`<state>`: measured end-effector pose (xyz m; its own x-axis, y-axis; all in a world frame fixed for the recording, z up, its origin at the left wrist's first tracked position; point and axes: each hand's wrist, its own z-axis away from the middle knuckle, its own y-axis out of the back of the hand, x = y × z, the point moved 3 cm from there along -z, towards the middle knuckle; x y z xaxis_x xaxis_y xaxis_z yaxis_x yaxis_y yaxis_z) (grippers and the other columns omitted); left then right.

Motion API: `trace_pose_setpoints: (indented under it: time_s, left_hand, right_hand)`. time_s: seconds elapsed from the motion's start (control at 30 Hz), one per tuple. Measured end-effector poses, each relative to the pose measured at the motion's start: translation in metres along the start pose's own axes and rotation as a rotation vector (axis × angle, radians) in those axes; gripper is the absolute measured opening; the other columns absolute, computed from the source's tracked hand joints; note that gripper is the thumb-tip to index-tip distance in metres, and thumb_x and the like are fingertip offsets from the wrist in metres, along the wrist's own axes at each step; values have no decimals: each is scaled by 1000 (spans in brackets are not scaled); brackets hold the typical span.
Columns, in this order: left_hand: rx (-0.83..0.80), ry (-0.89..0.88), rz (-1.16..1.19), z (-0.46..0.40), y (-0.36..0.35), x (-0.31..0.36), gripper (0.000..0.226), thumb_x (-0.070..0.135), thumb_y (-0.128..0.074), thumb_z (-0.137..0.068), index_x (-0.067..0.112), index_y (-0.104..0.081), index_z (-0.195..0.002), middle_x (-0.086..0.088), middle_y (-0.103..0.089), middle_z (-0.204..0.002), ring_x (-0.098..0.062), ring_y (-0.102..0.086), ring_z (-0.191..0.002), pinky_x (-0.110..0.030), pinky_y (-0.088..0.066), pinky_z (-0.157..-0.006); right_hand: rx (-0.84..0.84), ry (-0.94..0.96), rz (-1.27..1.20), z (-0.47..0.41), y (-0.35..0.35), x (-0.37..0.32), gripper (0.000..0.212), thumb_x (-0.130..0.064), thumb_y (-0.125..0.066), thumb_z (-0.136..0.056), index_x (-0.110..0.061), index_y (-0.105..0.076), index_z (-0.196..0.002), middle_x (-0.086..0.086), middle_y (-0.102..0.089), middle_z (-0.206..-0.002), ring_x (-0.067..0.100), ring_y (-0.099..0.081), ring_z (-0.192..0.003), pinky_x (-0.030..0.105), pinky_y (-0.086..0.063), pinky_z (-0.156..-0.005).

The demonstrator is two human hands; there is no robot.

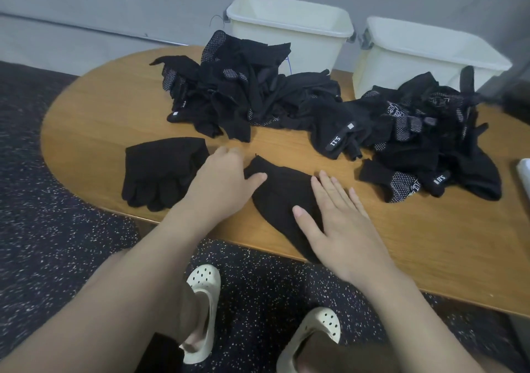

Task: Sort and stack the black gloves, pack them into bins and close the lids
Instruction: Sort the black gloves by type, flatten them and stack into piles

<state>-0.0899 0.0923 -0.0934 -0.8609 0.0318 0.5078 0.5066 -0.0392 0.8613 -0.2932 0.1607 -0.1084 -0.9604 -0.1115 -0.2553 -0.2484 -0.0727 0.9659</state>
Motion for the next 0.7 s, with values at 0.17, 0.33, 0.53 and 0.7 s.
trace_pose_setpoints:
  time_s: [0.17, 0.33, 0.53, 0.7]
  left_hand:
    - [-126, 137, 137, -9, 4, -2, 54, 49, -83, -81, 18, -66, -121, -2, -64, -119, -21, -63, -111, -35, -53, -93]
    - [-55, 71, 238, -13, 0, -1, 23, 34, -85, -83, 23, -66, -92, 3, -67, -100, -12, -63, -90, -26, -47, -72]
    - [311, -126, 430, -18, 17, 17, 17, 21, -79, -89, 25, -64, -96, 18, -68, -97, 4, -61, -89, -27, -51, -86]
    - [325, -415, 317, 7, 8, 38, 31, 17, -77, -90, 21, -71, -120, 16, -75, -105, 8, -67, -91, -15, -52, -84]
  right_hand:
    - [57, 75, -111, 3, 17, 16, 82, -69, -43, -94, -36, -15, -163, -21, 0, -169, -3, 6, -155, 31, -3, -129]
    - [139, 76, -272, -1, 24, 44, 66, -51, -59, -95, -27, -43, -154, -25, -32, -155, -3, -19, -152, 32, -19, -127]
    - [188, 4, -300, -7, 27, 56, 47, -30, -62, -100, -22, -55, -146, -12, -47, -155, 3, -33, -148, 18, -18, -119]
    - [189, 34, -327, -8, 26, 51, 46, -33, -62, -98, -24, -58, -143, -15, -49, -152, 0, -34, -147, 18, -21, -122]
